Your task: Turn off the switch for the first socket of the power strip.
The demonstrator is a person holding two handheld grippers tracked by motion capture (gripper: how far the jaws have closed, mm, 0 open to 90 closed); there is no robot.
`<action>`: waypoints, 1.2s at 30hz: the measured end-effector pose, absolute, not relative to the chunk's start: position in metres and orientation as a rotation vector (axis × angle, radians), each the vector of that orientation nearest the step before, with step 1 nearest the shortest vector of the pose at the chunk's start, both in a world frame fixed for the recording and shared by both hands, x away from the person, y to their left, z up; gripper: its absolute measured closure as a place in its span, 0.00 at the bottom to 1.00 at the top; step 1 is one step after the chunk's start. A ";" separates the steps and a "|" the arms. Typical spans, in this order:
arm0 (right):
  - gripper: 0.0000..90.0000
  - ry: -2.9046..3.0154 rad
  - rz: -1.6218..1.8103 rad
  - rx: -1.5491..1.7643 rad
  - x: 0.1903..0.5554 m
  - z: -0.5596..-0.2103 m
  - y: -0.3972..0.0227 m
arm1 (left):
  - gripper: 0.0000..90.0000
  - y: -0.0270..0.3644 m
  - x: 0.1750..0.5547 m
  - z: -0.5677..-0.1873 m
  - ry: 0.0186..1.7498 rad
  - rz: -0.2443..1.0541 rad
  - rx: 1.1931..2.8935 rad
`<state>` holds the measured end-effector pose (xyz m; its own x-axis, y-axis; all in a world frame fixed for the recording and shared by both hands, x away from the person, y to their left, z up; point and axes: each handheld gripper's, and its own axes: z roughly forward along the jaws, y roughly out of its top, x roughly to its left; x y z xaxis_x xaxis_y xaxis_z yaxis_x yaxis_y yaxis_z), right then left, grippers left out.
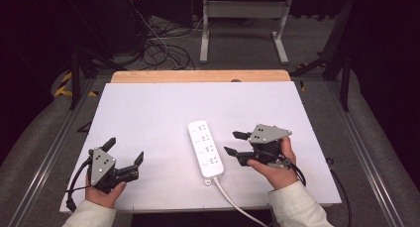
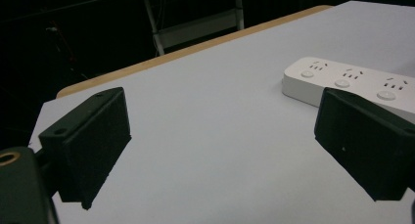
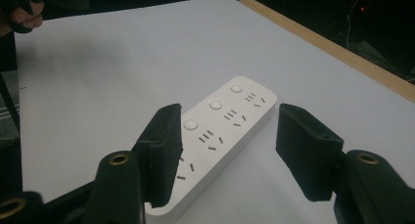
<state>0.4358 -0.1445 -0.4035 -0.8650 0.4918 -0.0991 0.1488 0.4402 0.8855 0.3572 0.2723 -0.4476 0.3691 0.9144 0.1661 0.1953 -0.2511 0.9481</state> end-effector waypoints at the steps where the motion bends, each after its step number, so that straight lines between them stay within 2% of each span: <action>1: 0.48 2.357 1.399 0.542 0.436 -0.403 -0.143 | 0.08 0.272 0.357 -0.448 0.993 0.962 1.692; 24: 0.52 2.446 1.413 0.494 0.439 -0.395 -0.121 | 0.08 0.273 0.357 -0.447 0.985 0.960 1.694; 27: 0.54 2.458 1.444 0.503 0.440 -0.392 -0.121 | 0.08 0.273 0.357 -0.447 0.985 0.958 1.694; 36: 0.72 2.579 1.324 0.541 0.444 -0.384 -0.116 | 0.08 0.273 0.357 -0.448 0.992 0.956 1.688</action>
<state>0.4436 -0.1160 -0.3843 -0.9149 0.4036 -0.0044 0.2318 0.5343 0.8129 0.3574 0.2732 -0.4476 0.3714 0.9145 0.1606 0.1942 -0.2456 0.9497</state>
